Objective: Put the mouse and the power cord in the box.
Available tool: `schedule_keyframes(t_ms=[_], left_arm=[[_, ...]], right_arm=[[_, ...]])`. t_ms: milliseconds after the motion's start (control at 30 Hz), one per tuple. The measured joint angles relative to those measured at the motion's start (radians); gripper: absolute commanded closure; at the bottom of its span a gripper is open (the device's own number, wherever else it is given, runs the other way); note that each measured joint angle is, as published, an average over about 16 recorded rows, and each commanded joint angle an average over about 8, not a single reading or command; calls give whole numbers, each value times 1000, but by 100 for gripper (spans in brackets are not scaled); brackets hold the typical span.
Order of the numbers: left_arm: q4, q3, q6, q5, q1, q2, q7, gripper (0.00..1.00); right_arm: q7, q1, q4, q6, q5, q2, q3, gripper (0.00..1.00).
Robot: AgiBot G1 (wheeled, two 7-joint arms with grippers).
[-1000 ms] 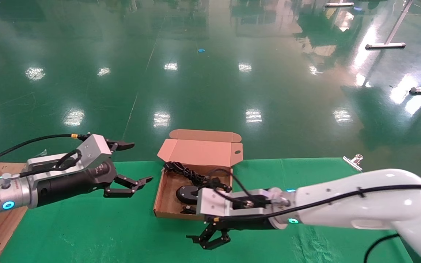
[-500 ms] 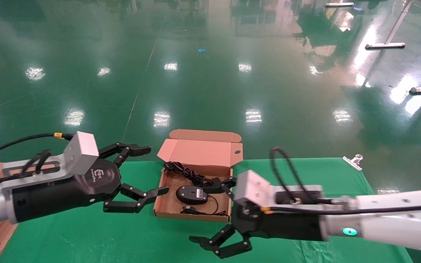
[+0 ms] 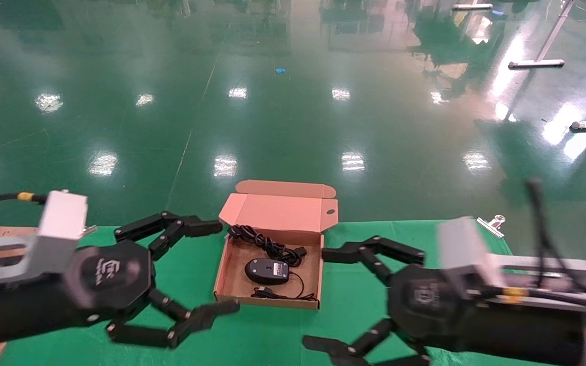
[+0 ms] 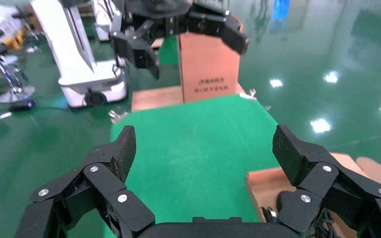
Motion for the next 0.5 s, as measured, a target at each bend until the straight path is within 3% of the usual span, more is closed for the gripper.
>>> schedule_keyframes(t_ms=[300,500], left_arm=[[-65,-107,130,-48,52,-21,-58,0],[-87,-143,174,-65,70,-29,-77,0]], right_arm=[[47,-80,71,-115,93,99,163,0],[60,-105,93,-152,122,130,216,0]])
